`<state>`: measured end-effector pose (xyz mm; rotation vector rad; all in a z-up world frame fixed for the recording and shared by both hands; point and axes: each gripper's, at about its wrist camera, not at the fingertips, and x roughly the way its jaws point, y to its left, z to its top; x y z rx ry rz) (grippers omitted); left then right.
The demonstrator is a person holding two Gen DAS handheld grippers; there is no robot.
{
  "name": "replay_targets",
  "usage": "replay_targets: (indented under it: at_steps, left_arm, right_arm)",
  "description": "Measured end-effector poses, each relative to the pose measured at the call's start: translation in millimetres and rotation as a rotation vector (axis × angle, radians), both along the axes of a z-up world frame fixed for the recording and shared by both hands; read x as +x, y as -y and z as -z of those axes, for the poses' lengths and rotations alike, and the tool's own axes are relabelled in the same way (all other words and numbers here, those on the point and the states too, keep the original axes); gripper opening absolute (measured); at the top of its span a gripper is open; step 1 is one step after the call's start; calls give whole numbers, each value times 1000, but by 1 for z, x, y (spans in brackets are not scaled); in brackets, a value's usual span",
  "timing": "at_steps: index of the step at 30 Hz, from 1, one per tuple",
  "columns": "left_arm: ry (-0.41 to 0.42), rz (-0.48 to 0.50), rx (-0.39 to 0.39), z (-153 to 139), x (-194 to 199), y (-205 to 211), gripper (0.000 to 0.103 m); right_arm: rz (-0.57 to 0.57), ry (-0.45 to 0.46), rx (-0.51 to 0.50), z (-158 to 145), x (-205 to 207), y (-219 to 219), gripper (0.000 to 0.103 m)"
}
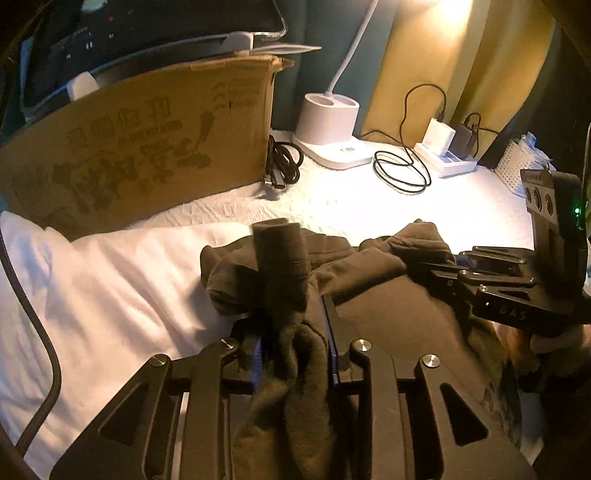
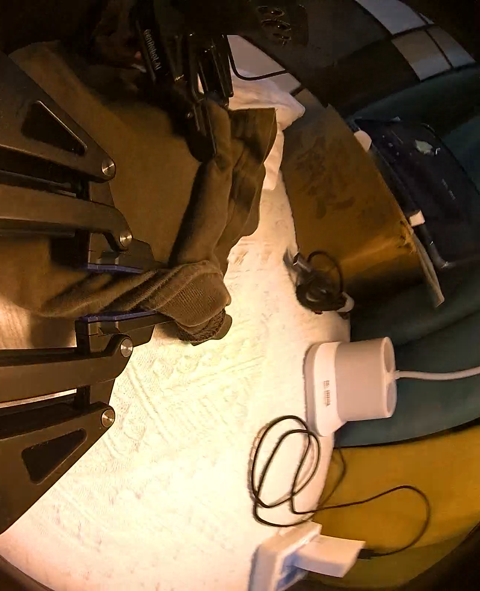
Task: Fold small clothes
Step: 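Lower the shirt onto the bed beside the pillow and open both grippers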
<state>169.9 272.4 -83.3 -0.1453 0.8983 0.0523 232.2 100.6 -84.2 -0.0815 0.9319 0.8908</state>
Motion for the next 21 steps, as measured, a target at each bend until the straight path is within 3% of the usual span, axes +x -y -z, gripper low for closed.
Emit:
replay_targets:
  at_steps: [2,11,14,18,21]
  left_arm:
    - [-3,5,5,-2,1,0,26]
    - [23,-49,47,-12,-2,-4,27]
    - [21,-76,77,-14,-2,-6,42]
    - [23,-81,98,-23,-11,0,42]
    - [47,-71,84,-34,-23,5,42]
  right_arm:
    - [15,9,-7,1,2,3,35]
    - [72,14,4,4,7,24,44]
    - [94,36,-19,3,6,29,51]
    - [122,60,-67,3,3,34,67]
    - [130,75,-102,3,0,38,73]
